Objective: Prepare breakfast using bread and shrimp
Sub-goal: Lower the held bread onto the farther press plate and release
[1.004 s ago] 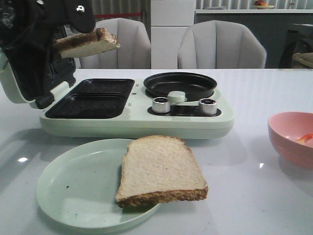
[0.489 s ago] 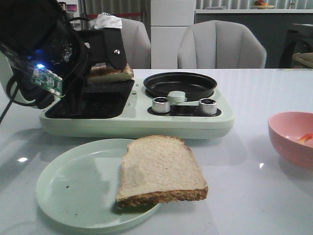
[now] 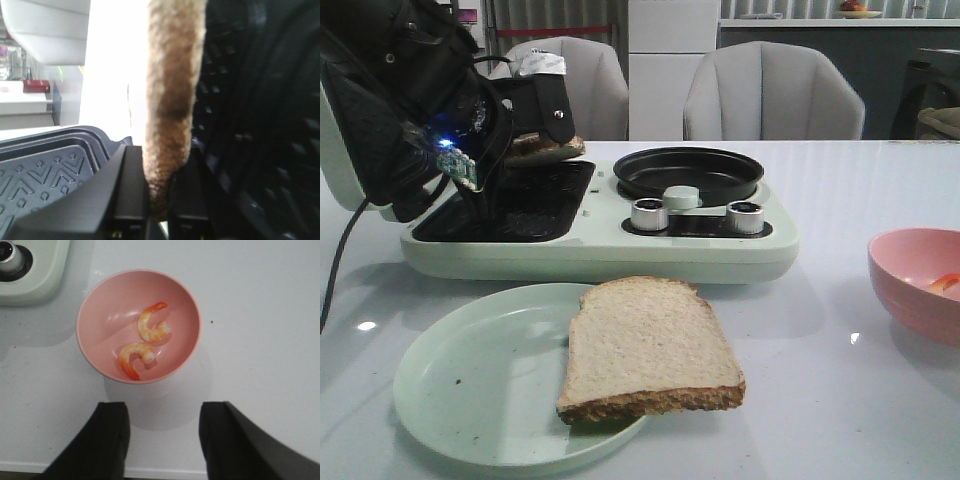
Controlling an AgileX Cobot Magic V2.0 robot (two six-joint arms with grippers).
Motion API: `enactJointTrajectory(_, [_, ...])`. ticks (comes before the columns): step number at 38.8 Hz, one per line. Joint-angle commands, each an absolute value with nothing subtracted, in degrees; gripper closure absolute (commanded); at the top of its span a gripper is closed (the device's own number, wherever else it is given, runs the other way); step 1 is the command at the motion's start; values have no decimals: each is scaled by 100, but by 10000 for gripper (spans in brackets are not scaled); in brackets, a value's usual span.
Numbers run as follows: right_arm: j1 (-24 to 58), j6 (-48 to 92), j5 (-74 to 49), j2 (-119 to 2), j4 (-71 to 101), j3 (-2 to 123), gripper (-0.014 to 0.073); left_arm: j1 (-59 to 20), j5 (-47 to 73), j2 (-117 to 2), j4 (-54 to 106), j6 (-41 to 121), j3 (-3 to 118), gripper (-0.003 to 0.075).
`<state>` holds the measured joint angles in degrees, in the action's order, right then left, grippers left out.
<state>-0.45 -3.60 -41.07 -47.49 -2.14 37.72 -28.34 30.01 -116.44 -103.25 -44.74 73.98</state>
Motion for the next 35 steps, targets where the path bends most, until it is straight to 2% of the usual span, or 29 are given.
enactJointTrajectory(1, [-43, -352, -3793, -4738, -265, 3973, 149, -2746, 3160, -11495, -10631, -4506, 7820, 620])
enactJointTrajectory(9, [-43, -352, -3793, -4738, -265, 3973, 149, -2665, 3061, -11733, -10631, -4205, 8037, 615])
enactJointTrajectory(12, [-43, -352, -3793, -4738, -265, 3973, 149, -2656, 2897, -11743, -10631, -4195, 8037, 589])
enactJointTrajectory(15, [-43, -352, -3793, -4738, -265, 3973, 149, -2645, 2833, -11743, -10631, -4185, 8037, 526])
enactJointTrajectory(19, [-43, -352, -3793, -4738, -265, 3973, 149, -2645, 2833, -11743, -10631, -4185, 8037, 403])
enactJointTrajectory(23, [-43, -352, -3793, -4738, -265, 3973, 149, -2645, 2949, -11743, -10631, -4185, 8037, 332])
enactJointTrajectory(35, [-43, -352, -3793, -4738, -265, 3973, 149, -2645, 3126, -11510, -10631, -4210, 8037, 325])
